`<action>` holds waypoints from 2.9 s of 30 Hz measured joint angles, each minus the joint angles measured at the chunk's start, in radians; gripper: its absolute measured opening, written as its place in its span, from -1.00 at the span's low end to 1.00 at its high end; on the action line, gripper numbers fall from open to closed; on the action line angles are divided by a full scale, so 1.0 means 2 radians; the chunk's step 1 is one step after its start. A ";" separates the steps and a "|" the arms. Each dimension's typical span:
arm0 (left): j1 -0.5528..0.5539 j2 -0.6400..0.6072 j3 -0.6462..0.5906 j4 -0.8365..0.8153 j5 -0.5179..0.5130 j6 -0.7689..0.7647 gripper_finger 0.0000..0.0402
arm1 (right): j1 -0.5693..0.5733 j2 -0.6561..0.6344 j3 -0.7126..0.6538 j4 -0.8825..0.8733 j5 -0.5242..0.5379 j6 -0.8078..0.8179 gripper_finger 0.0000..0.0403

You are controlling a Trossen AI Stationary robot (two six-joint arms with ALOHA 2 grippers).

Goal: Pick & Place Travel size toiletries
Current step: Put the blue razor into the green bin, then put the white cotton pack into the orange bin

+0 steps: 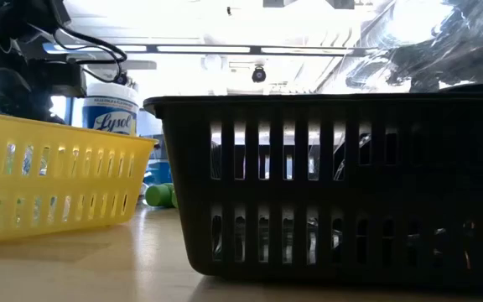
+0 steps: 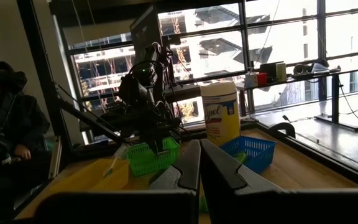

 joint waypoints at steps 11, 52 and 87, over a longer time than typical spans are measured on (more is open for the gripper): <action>0.000 0.000 0.127 -0.114 0.003 -0.084 -0.93 | 0.000 0.000 0.000 0.000 -0.014 0.000 -0.98; -0.014 0.142 0.169 -0.219 0.043 -0.319 -0.94 | 0.000 0.000 0.000 0.008 -0.037 -0.004 -0.98; 0.024 0.207 0.173 -0.221 0.084 -0.229 -0.71 | 0.000 0.000 0.000 0.006 -0.041 -0.002 -0.98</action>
